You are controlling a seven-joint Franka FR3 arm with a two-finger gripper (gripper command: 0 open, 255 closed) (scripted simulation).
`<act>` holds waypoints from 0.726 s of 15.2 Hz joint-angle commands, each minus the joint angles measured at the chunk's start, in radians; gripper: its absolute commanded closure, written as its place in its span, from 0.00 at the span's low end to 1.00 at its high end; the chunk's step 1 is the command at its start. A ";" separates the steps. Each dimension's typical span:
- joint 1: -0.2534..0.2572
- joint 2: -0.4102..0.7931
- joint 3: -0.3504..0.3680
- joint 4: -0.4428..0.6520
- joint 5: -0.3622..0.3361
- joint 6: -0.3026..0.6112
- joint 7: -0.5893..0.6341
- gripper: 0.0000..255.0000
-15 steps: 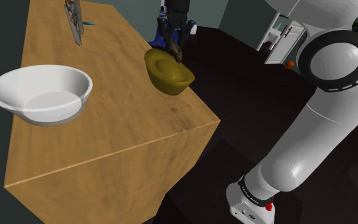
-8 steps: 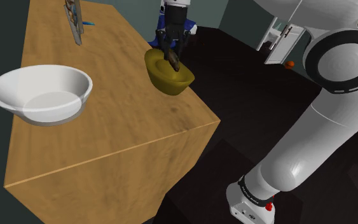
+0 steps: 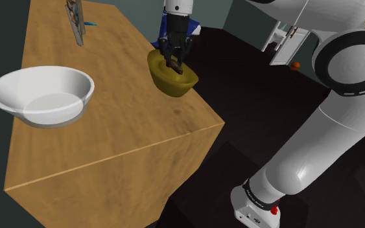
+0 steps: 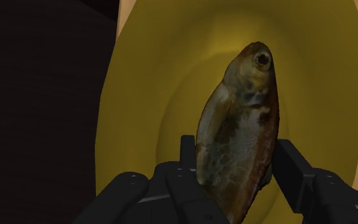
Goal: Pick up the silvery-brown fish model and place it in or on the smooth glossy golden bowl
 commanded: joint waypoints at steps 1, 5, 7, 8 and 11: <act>0.000 0.001 0.000 -0.002 0.000 0.001 0.000 1.00; 0.000 0.000 0.000 -0.004 0.000 0.001 0.001 0.00; 0.000 0.000 0.000 -0.003 0.000 0.001 0.001 0.00; 0.000 0.000 0.000 -0.003 0.000 0.001 0.001 0.00; 0.006 0.038 0.003 0.111 -0.011 -0.077 0.008 0.00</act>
